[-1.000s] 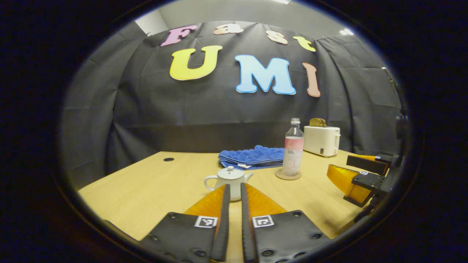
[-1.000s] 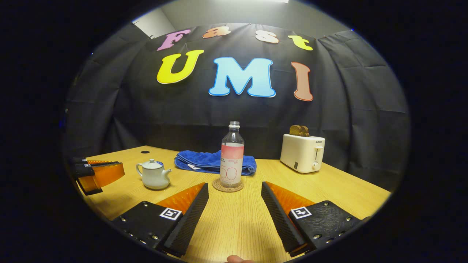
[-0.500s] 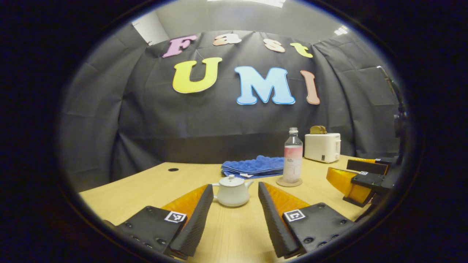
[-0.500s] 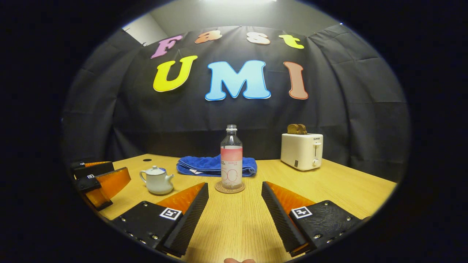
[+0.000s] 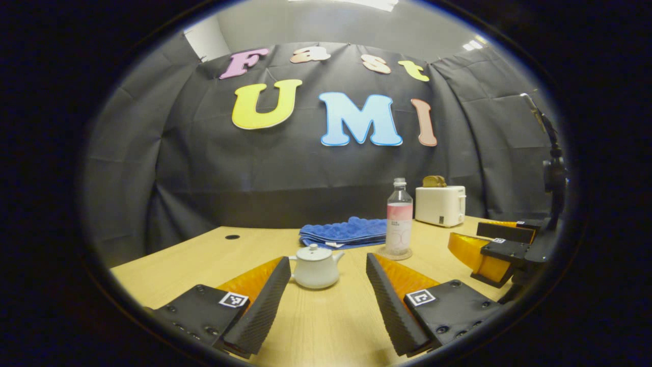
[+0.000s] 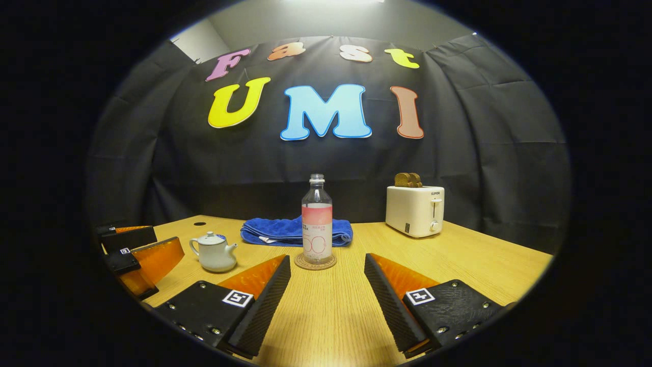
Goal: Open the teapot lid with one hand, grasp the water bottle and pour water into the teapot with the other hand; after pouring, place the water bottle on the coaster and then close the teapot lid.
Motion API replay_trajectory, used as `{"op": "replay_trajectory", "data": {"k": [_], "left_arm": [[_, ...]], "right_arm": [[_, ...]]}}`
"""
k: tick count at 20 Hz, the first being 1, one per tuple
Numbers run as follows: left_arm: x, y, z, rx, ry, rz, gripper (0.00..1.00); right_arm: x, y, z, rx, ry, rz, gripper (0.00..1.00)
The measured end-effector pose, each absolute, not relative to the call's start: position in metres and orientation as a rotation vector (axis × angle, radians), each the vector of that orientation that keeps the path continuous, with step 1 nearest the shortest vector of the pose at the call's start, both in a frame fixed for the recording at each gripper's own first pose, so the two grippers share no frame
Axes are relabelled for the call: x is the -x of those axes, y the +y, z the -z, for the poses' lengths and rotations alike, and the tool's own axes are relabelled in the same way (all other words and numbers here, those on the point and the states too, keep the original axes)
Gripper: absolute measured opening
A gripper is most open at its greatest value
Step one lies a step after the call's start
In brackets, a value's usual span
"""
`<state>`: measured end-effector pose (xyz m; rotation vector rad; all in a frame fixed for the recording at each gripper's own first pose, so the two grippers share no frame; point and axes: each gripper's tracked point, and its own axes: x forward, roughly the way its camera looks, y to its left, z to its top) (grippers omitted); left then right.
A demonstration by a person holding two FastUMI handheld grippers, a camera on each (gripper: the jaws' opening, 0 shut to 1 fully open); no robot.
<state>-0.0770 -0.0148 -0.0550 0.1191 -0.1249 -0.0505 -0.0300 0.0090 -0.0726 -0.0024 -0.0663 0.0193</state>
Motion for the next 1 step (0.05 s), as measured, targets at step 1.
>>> {"op": "replay_trajectory", "data": {"k": [1], "left_arm": [[0.077,-0.0154,0.0541,-0.118,-0.127,0.058,0.98]], "right_arm": [[0.0296,0.009,0.0733,0.003,-0.068,-0.02,0.93]]}}
